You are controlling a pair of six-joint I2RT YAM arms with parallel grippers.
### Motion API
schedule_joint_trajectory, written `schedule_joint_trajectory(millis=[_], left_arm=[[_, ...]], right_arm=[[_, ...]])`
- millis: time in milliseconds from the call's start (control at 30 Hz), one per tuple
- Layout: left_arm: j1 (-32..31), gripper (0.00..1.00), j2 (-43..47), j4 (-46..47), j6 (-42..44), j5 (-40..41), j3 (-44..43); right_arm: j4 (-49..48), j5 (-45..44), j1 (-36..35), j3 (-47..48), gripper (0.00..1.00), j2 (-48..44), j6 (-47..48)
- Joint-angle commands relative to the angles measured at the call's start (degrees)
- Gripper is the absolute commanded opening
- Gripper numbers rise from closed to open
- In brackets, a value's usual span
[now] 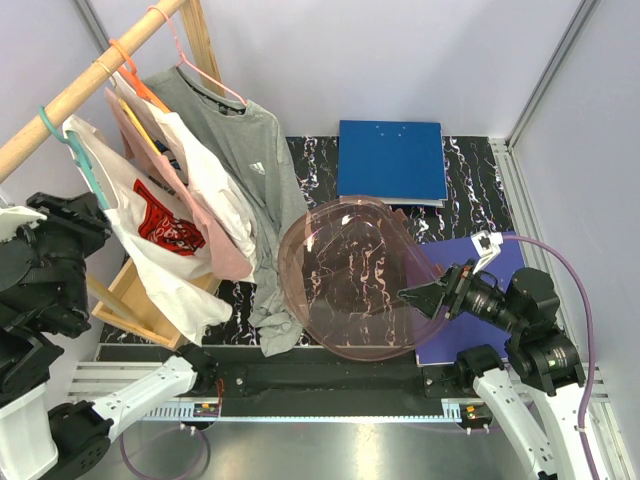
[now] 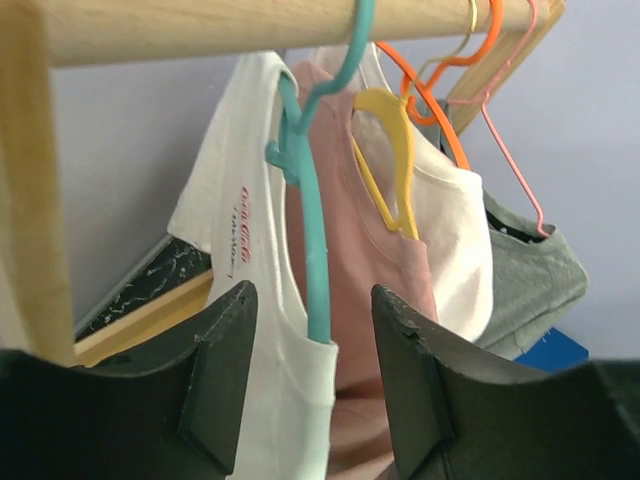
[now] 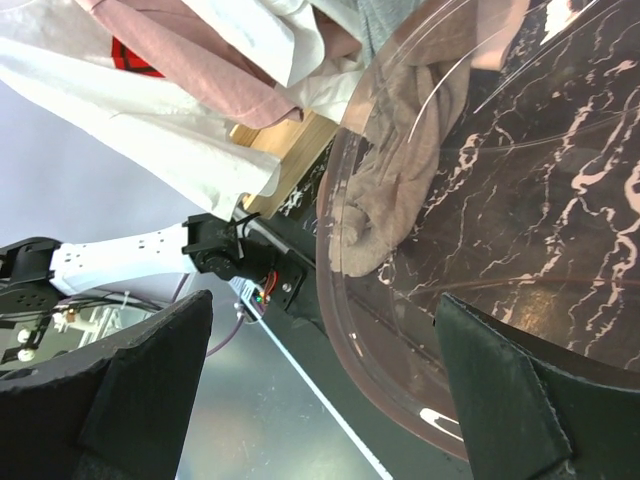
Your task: Remove the t-shirt from the hanger
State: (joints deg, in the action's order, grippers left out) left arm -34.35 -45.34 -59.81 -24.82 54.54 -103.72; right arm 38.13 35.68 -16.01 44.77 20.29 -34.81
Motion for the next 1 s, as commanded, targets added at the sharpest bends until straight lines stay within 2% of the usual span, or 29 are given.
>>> schedule_joint_trajectory(millis=[0,67,100,200,333,500,567,667,700,767,833,967], left_arm=[[-0.3,0.31,-1.1,3.1,3.3,5.9,0.5],[-0.2,0.26,-2.3,1.7,2.2,7.7,-0.3],[-0.2,0.30,-3.9,0.1,1.5,9.2,-1.6],[-0.2,0.55,-5.8,-1.1,0.0,10.0,-3.0],[-0.1,0.57,-7.7,-1.8,-1.3,11.4,-3.1],[0.5,0.53,-10.1,-1.3,-0.4,13.4,-2.5],[3.0,0.49,-10.9,-1.1,-0.1,13.0,-2.4],[9.1,0.46,-12.0,0.8,1.6,8.3,-1.0],[13.4,0.45,-12.5,0.8,1.9,4.4,-0.7],[17.3,0.43,-13.3,1.0,1.4,-1.3,0.2],[20.3,0.40,-13.5,1.7,1.4,-3.3,1.1],[20.7,0.20,-14.2,3.6,1.8,-5.6,0.3]], right_arm=[[-2.4,3.1,0.3,0.1,1.00,0.0,-0.9],[-2.4,3.7,0.3,0.1,1.00,0.0,-0.9],[-2.4,4.0,0.3,0.1,1.00,0.1,-0.9],[-2.5,4.5,0.3,0.2,1.00,0.4,-0.8],[-2.4,5.7,0.3,1.4,1.00,1.3,-0.1],[-2.4,6.1,0.3,2.0,1.00,1.5,0.1],[-2.4,6.0,0.0,2.2,1.00,1.8,0.3],[-2.4,6.0,-0.6,2.3,1.00,1.9,0.6],[-2.3,6.0,-0.7,2.5,1.00,1.9,0.7],[-2.2,6.0,-1.0,2.9,1.00,2.2,1.0],[-2.1,6.0,-1.0,3.4,1.00,2.6,1.2],[-1.8,5.5,-1.1,4.0,1.00,3.3,1.6]])
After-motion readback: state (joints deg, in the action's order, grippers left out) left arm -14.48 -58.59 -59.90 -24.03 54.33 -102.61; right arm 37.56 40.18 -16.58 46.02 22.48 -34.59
